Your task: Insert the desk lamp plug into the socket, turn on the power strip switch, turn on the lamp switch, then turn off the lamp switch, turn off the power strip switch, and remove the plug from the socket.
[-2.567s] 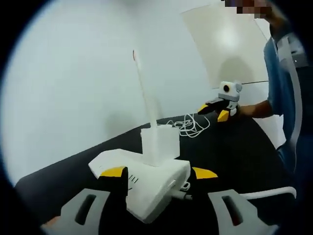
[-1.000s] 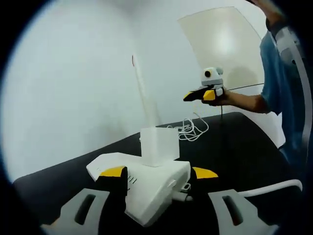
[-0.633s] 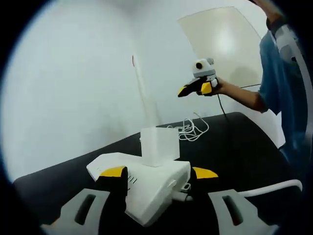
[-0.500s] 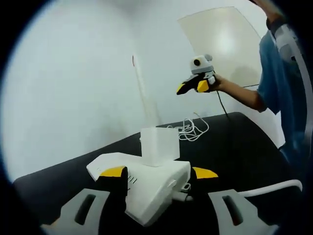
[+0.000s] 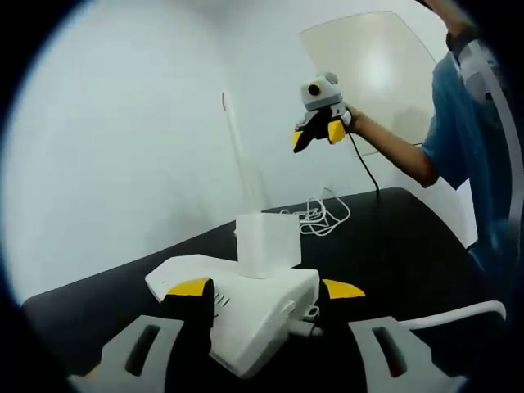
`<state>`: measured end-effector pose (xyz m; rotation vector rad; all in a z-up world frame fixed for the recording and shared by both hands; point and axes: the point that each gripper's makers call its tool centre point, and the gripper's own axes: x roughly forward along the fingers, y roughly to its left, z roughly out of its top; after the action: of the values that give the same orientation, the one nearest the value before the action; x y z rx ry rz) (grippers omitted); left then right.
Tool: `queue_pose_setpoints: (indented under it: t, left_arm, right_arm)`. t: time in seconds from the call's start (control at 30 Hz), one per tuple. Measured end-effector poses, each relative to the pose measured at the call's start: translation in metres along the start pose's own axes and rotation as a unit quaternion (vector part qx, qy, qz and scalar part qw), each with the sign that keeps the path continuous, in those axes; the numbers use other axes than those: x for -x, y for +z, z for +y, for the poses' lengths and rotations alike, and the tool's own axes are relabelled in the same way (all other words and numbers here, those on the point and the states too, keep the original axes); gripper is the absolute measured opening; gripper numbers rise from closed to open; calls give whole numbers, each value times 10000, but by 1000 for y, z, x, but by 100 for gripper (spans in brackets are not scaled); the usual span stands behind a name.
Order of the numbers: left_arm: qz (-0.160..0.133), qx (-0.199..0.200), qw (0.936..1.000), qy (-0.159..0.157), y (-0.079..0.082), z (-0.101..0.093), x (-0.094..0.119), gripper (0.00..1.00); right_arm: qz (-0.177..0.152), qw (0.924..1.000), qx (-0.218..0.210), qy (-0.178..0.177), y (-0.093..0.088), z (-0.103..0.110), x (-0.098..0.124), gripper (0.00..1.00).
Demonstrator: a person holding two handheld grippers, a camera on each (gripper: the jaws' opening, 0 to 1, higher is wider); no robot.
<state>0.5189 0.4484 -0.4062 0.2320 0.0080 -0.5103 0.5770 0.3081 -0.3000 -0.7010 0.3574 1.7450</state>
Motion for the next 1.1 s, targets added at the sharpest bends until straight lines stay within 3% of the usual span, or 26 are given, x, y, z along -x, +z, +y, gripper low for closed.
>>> queue_pose_setpoints:
  t: [0.17,0.4,0.53,0.6,0.8,1.1]
  left_arm:
    - [7,0,10000,-5,0,1,0,50]
    - [10,12,10000,-3,-1,5,0,50]
    - [23,20,10000,-2,-1,7,1,51]
    - [31,34,10000,11,-2,8,1,51]
    - [32,45,10000,7,-3,10,0,52]
    - [40,57,10000,20,-5,16,1,52]
  right_arm:
    - [167,9996,155,145,8,4,-9,28]
    - [214,9995,144,174,21,-1,-14,27]
    - [572,9979,238,-170,18,-14,-18,25]
    - [582,9978,251,-190,21,-15,-22,25]
    - [555,9969,534,132,30,-4,-33,25]
    - [778,9960,427,91,23,-12,-49,25]
